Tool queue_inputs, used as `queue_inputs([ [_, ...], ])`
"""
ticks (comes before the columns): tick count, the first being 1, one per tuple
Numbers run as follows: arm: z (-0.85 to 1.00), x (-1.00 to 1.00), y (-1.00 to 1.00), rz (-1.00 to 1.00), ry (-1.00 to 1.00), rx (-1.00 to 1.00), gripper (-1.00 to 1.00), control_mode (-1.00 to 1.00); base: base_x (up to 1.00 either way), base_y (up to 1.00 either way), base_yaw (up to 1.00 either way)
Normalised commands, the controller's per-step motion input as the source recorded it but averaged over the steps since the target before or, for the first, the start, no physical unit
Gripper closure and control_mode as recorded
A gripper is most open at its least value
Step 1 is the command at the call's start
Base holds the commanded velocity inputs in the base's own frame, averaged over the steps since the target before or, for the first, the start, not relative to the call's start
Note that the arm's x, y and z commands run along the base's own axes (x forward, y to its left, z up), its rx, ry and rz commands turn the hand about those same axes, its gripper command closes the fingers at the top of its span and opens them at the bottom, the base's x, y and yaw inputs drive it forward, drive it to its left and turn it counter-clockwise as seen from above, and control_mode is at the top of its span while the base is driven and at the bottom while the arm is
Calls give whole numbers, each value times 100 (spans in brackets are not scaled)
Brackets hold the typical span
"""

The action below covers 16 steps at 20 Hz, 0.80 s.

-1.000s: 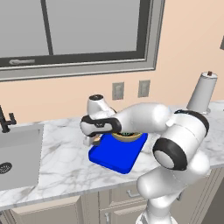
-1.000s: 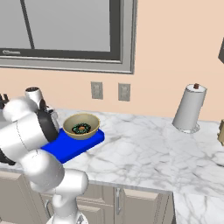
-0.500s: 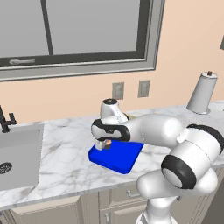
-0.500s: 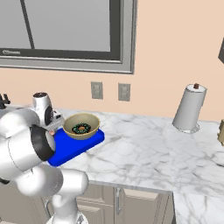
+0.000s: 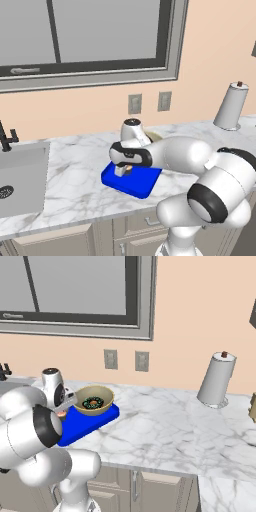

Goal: Place the bowl with donut and the cupcake onto the tray.

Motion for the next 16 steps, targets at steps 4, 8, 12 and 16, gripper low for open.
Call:
queue_inputs([
  [4, -14, -7, -3, 0, 0, 0, 100, -100, 0, 0, 0],
  [8, -13, -7, -1, 0, 0, 0, 100, -100, 0, 0, 0],
  [12, -10, -4, -3, 0, 0, 0, 100, -100, 0, 0, 0],
  [16, -6, -3, -1, 0, 0, 0, 100, -100, 0, 0, 0],
])
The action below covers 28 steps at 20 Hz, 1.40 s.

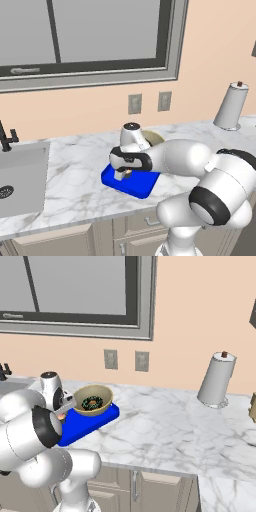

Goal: Place the bowl with donut and the cupcake onto the tray.

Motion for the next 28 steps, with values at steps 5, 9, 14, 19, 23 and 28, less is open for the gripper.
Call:
queue_inputs([
  [5, -4, 0, 0, 0, 0, 0, 100, -100, 0, 0, 0],
  [9, -2, 0, 0, 0, 0, 0, -100, -100, 0, 0, 0],
  [14, 0, 0, 0, 0, 0, 0, -100, -100, 0, 0, 0],
  [19, 0, -2, 0, 0, 0, 0, -100, -100, 0, 0, 0],
  [23, 12, -10, 0, 0, 0, 0, -100, -100, 0, 0, 0],
  [28, 34, -17, 0, 0, 0, 0, -100, -100, 0, 0, 0],
])
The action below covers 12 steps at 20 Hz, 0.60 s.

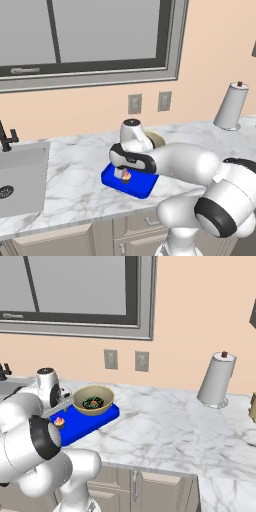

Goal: Place the bowl with donut and the cupcake onto the tray.

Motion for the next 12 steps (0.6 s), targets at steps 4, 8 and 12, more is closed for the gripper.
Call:
queue_inputs([
  [4, 47, -19, 0, 0, 0, 0, -100, -100, 0, 0, 0],
  [8, 38, -34, -7, -1, 0, 0, -100, -100, 0, 0, 0],
  [12, 23, -50, -28, -3, 0, 3, -100, -100, 0, 0, 0],
])
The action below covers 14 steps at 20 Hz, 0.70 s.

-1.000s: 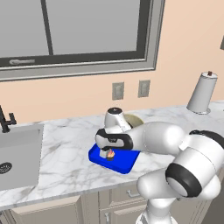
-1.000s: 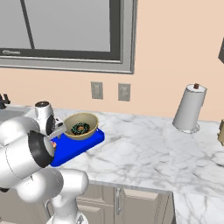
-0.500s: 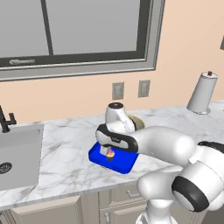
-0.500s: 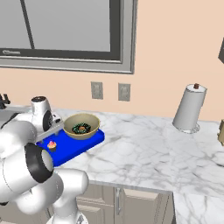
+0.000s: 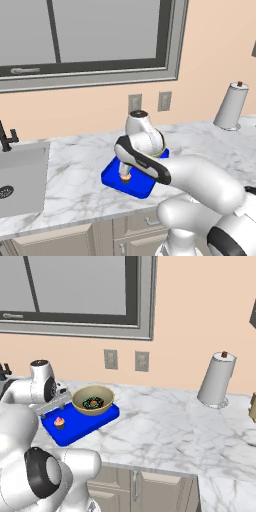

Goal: Place the bowl with donut and the cupcake onto the tray.

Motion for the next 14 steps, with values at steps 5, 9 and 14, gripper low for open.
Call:
queue_inputs([
  [5, 16, -46, -38, -3, -1, 3, -100, -100, 0, 0, 0],
  [9, 1, -46, -33, -4, -3, 0, -100, -100, 0, 0, 0],
  [14, 4, -47, -33, -5, -1, 0, -100, -100, 0, 0, 0],
])
